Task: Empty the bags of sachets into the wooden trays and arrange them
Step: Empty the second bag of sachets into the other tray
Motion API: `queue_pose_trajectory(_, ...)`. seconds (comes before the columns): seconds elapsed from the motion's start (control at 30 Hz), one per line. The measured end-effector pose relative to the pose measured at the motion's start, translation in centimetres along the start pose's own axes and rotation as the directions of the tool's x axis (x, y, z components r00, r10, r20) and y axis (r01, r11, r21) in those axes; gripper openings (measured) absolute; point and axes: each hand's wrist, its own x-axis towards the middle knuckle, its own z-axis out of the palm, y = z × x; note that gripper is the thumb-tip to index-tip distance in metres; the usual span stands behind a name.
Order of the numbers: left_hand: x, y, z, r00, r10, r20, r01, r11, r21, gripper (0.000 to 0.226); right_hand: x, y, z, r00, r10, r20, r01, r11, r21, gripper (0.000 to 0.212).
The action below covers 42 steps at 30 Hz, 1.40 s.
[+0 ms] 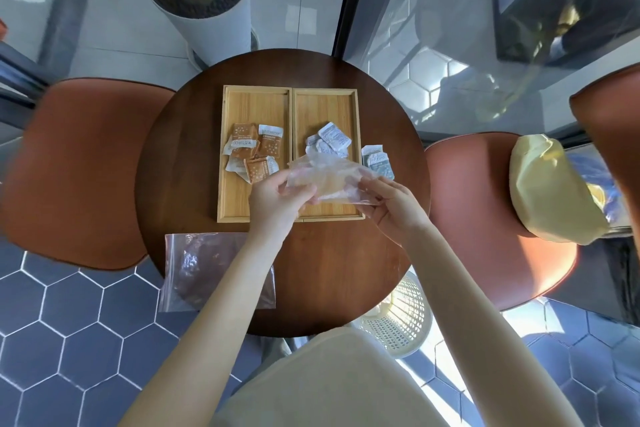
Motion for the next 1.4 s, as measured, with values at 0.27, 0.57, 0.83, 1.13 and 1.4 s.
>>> queue_pose_trajectory(0.27,-2.7,-1.9,-2.2,0.972,-0.135,0.194,0.164,0.977,-0.139,0.035,-0.6,2.6,-0.5,0.991,0.081,-0.109,-0.076,0.996,0.045,0.025)
queue_pose_trajectory(0.57,-8.9,-8.8,-8.5,0.629,-0.409,0.661,0.324,0.911,0.256,0.066,-2.5,6.9,1.2,0.986,0.067,0.152,-0.017,0.951,-0.310,0.025)
queue_pose_trajectory(0.83,-7.2,-10.2,-9.6,0.846,-0.372,0.382,0.530,0.517,-0.672,0.060,-3.6,7.0,2.6,0.950,0.147,0.274,0.044,0.809,-0.586,0.020)
queue_pose_trajectory(1.13,-8.1,-10.8,-12.4,0.907,-0.418,0.046,0.247,0.441,-0.863,0.018,-4.3,12.4,2.1,0.897,0.275,0.345,-0.330,0.938,0.110,0.075)
queue_pose_trajectory(1.4,-9.6,-13.9,-14.8,0.861,-0.484,-0.155,0.162,0.551,-0.818,0.024,-5.2,19.9,4.5,0.983,0.133,-0.128,-0.174,0.900,-0.400,0.006)
